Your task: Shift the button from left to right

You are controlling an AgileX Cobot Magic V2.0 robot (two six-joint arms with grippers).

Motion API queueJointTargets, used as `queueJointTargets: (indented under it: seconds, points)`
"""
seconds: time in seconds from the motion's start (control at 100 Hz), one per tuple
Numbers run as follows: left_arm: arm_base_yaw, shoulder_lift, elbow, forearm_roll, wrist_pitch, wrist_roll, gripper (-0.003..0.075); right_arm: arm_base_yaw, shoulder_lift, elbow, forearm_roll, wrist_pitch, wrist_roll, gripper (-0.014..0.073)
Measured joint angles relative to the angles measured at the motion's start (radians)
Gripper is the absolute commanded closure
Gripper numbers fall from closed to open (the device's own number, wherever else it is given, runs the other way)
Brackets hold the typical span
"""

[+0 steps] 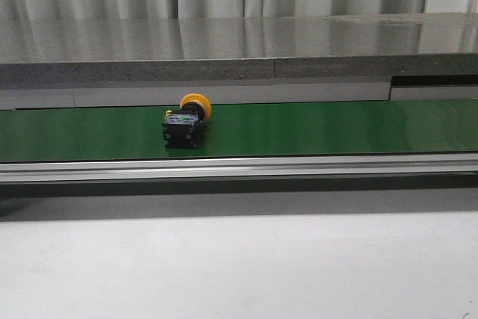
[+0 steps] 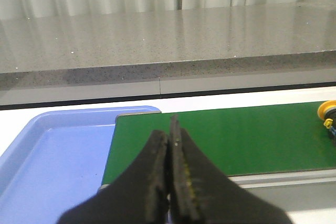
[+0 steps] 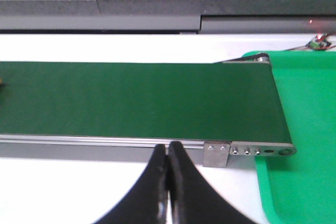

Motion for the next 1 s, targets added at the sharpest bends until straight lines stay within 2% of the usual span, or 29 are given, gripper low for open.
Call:
queueJointTargets:
  seconds: [0.19, 0.38, 0.48, 0.62, 0.67, 0.72, 0.78, 1.0]
  points:
    - [0.000, 0.000, 0.000, 0.000, 0.000, 0.000, 0.0741, 0.000, 0.173, -0.079, 0.000, 0.059, 0.000, 0.0662]
    - [0.000, 0.000, 0.000, 0.000, 0.000, 0.000, 0.0741, 0.000, 0.255, -0.088, 0.013, 0.073, 0.000, 0.0637]
    - [0.000, 0.000, 0.000, 0.000, 0.000, 0.000, 0.0741, 0.000, 0.265, -0.088, 0.015, 0.079, 0.000, 0.0511]
    - [0.000, 0.000, 0.000, 0.000, 0.000, 0.000, 0.0741, 0.000, 0.265, -0.088, 0.017, 0.084, 0.000, 0.0155]
    - [0.000, 0.000, 0.000, 0.000, 0.000, 0.000, 0.0741, 0.000, 0.265, -0.088, 0.019, 0.084, 0.000, 0.0053]
    - [0.000, 0.000, 0.000, 0.000, 0.000, 0.000, 0.0741, 0.000, 0.265, -0.088, 0.019, 0.084, 0.000, -0.0013]
    - [0.000, 0.000, 0.000, 0.000, 0.000, 0.000, 0.0741, 0.000, 0.265, -0.088, 0.019, 0.084, 0.000, -0.0048]
    - [0.000, 0.000, 0.000, 0.000, 0.000, 0.000, 0.0741, 0.000, 0.272, -0.090, 0.079, 0.046, 0.000, -0.0040]
